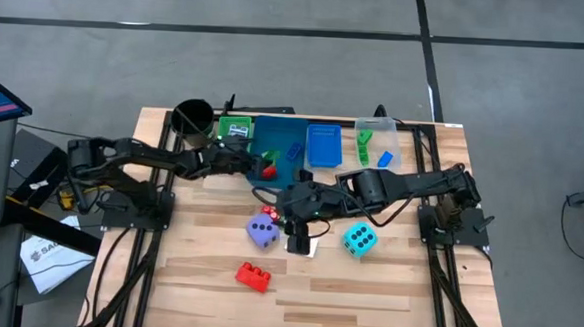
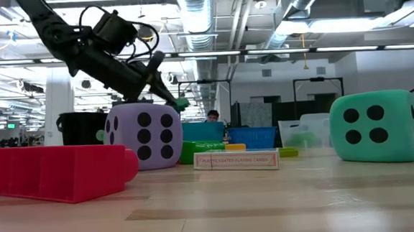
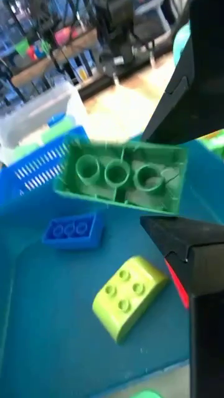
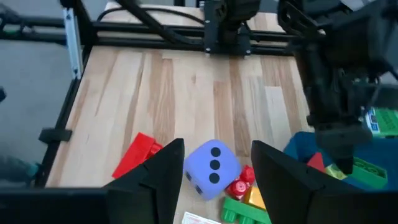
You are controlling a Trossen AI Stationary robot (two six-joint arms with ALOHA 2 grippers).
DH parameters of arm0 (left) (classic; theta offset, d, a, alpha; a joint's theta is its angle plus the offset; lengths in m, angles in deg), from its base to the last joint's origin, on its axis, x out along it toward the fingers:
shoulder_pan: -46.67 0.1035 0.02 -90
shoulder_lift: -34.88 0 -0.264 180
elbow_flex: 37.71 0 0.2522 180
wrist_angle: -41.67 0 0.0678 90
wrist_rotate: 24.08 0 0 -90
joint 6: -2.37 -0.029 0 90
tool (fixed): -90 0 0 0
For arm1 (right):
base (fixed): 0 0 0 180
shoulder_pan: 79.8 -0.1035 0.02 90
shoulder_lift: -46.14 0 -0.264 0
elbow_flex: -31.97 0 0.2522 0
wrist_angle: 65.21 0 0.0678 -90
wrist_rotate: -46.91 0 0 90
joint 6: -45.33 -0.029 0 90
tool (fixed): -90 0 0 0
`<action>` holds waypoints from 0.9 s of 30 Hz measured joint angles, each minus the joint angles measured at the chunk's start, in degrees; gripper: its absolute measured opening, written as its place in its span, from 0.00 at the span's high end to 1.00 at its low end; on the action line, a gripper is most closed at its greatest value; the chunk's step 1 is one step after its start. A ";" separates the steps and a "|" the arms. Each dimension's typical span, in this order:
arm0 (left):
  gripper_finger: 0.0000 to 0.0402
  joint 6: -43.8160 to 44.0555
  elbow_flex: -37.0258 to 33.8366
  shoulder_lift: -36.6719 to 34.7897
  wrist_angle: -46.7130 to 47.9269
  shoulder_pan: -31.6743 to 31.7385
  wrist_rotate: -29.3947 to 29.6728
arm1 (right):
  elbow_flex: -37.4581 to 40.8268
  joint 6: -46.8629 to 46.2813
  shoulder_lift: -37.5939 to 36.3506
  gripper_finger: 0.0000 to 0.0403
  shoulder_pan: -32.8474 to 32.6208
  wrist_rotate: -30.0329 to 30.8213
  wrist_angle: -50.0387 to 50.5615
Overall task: Pick & Place Toys
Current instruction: Put the small dark green game piece into the dark blue bin, then put the large yellow game piece into the transparent bin
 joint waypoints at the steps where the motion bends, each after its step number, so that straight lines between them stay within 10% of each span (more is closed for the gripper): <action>1: 0.54 0.21 0.02 -0.49 -0.46 0.00 -0.43 | 0.00 -1.43 0.00 0.54 0.11 0.15 0.00; 19: 0.34 -5.31 -0.01 -9.82 2.66 -0.18 -28.21 | 0.00 -26.99 0.00 0.54 -1.99 4.02 0.64; 27: 0.35 -22.23 -0.01 -14.98 4.95 -7.71 -28.57 | 0.00 -28.28 0.00 0.54 -4.61 10.23 3.21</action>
